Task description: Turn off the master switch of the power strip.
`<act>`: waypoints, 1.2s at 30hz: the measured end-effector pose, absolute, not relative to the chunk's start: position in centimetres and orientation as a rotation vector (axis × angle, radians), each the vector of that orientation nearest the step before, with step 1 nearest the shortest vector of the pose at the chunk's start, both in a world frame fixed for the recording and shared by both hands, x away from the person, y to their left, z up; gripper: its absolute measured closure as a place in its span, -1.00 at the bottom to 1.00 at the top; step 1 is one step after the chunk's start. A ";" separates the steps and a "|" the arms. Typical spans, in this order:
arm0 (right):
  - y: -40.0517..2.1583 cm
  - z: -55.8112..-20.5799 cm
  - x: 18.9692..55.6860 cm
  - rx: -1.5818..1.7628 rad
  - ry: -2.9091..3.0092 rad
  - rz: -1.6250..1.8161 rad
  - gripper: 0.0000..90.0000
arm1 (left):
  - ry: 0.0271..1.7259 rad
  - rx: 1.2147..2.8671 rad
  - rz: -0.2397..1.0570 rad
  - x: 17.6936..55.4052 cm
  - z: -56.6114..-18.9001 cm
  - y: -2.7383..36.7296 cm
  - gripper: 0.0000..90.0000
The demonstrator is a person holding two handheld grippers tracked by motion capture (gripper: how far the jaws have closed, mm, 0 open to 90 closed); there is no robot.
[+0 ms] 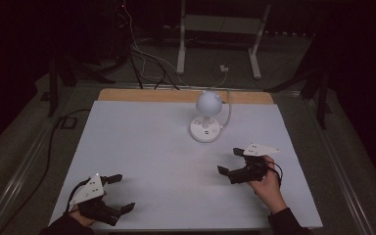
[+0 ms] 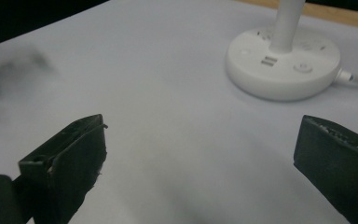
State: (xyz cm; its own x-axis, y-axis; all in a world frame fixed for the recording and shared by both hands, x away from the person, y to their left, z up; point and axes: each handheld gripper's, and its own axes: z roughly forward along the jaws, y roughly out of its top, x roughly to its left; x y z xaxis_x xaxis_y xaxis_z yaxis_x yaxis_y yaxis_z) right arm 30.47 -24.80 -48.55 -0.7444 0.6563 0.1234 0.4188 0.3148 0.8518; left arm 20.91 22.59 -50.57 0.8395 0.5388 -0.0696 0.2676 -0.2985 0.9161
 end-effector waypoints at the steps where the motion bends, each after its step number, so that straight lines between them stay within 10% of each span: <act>1: -25.0 -48.6 30.2 0.977 2.330 1.396 -0.95 | 0.604 1.897 0.301 20.9 -50.6 22.6 -0.99; 36: -30.1 -52.1 25.0 0.956 2.432 1.168 -0.95 | 0.596 1.921 0.311 20.9 -50.6 22.3 -0.99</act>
State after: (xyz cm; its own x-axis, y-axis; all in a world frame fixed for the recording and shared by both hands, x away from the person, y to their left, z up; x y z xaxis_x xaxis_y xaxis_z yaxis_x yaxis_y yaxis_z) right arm 25.03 -30.06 -52.06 -0.7426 0.6689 0.0332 0.4441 0.4548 0.7720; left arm 20.87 22.34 -50.64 0.8420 0.5368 -0.0533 0.2636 -0.3233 0.9088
